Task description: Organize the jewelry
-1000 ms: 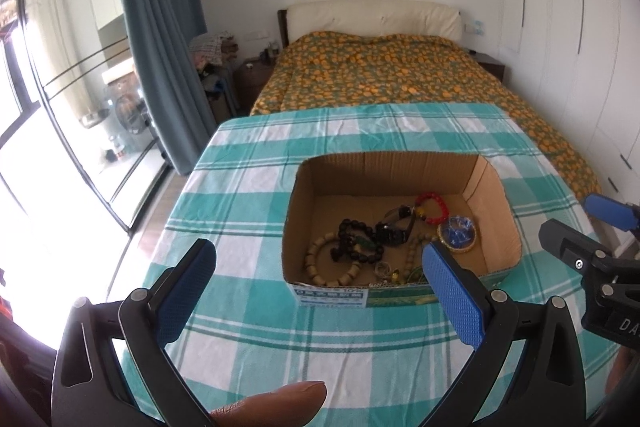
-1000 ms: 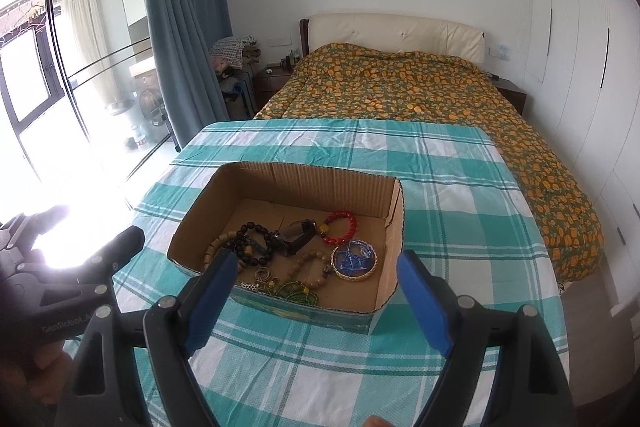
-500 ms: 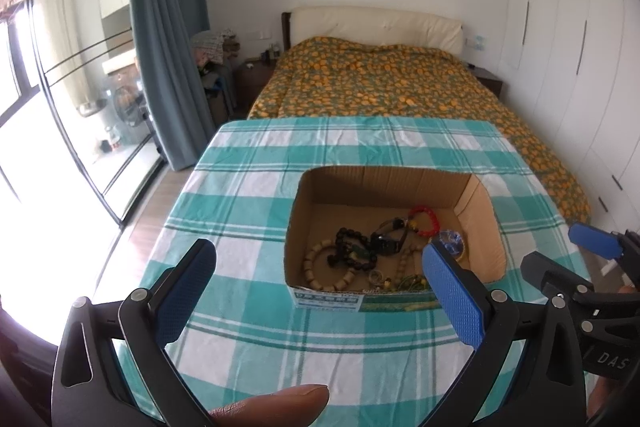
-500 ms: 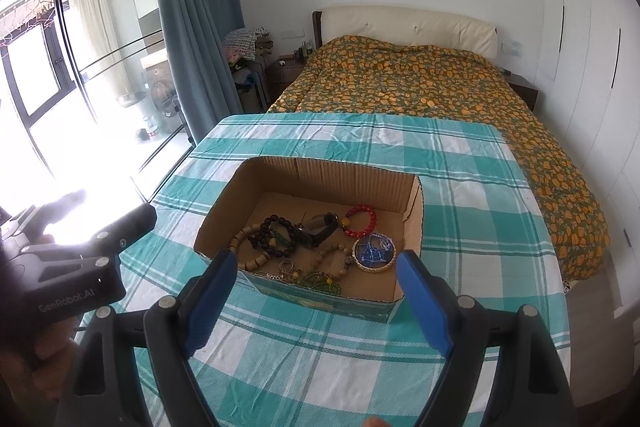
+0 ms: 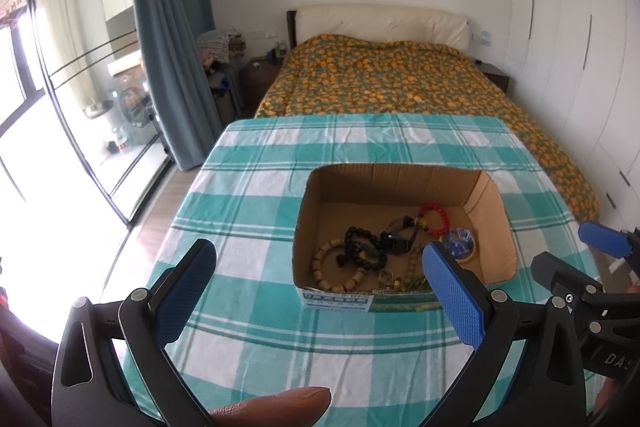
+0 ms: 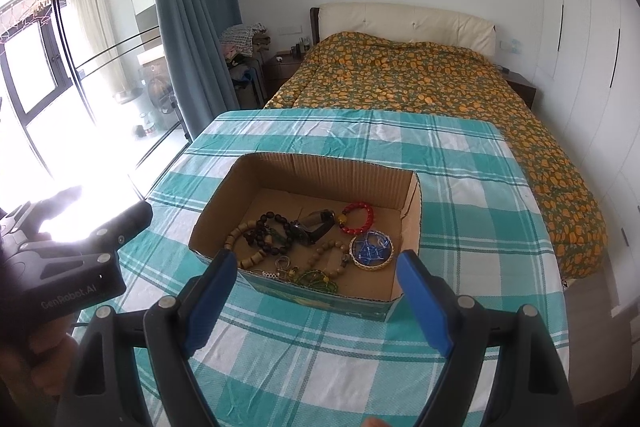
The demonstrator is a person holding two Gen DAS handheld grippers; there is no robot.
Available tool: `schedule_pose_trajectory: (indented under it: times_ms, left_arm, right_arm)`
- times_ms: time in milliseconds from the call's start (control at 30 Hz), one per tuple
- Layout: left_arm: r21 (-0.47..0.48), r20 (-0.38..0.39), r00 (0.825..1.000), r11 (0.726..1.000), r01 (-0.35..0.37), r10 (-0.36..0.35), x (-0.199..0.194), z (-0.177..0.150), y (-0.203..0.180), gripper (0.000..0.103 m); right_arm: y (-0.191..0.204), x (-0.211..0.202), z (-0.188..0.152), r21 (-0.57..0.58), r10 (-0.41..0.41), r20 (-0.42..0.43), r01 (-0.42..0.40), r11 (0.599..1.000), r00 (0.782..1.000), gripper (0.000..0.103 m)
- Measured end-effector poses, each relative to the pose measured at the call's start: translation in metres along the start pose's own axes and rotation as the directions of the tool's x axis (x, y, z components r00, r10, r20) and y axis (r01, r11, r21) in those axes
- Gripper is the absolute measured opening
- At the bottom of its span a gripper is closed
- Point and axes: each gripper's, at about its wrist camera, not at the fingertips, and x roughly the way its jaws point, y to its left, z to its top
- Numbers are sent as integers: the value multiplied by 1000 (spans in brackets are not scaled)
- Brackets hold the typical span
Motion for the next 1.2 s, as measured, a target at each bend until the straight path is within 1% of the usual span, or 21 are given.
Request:
schedule_pose_trajectory:
  times_ms: [1200]
  left_arm:
    - [3, 0, 1000, 1000, -14, 14, -2, 3, 0, 103]
  right_arm:
    - [-1, -6, 5, -15, -16, 17, 16, 1000, 1000, 84]
